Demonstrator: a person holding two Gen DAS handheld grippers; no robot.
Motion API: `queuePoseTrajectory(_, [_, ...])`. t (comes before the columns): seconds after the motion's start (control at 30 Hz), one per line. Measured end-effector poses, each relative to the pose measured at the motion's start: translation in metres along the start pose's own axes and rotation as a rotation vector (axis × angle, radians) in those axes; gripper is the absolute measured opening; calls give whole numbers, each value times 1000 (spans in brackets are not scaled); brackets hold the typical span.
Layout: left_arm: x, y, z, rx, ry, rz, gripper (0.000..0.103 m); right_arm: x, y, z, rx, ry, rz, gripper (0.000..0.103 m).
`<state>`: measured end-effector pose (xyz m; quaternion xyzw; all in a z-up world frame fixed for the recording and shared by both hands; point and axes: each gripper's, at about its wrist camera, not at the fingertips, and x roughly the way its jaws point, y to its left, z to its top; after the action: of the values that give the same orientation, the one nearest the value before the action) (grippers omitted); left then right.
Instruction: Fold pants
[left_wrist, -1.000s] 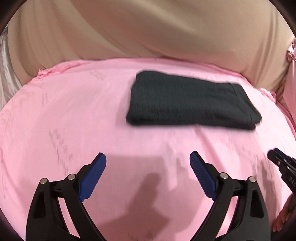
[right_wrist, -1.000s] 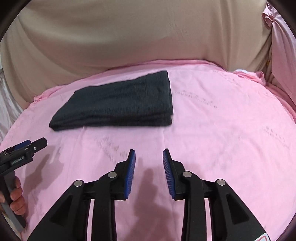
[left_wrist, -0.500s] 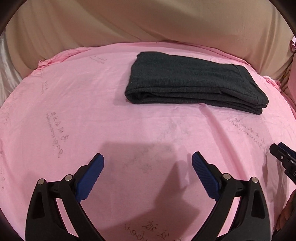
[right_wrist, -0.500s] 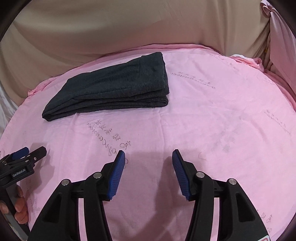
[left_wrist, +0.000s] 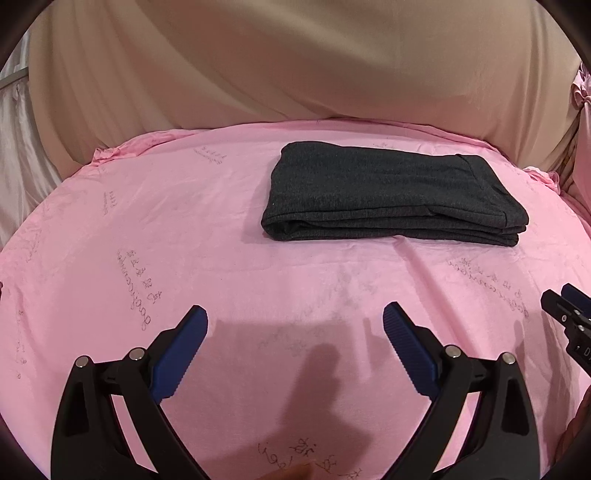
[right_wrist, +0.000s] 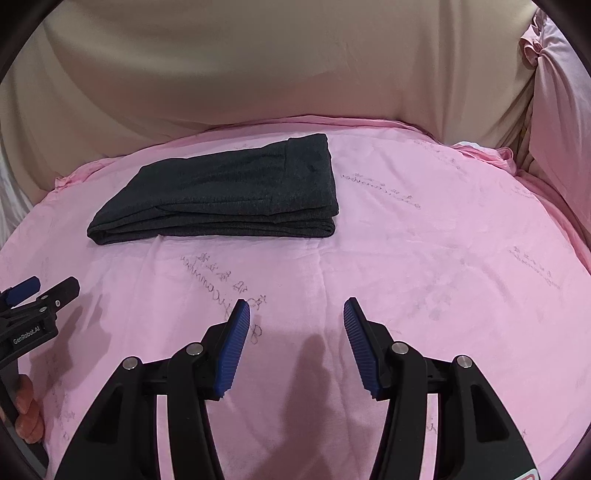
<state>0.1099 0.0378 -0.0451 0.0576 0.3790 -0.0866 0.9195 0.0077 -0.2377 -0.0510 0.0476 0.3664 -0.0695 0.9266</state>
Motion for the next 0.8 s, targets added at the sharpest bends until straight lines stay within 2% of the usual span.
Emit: queuePoseTrajectory(0.8, [-2, 3, 1, -7, -22, 3, 93, -6, 7, 0, -21, -23, -41, 52])
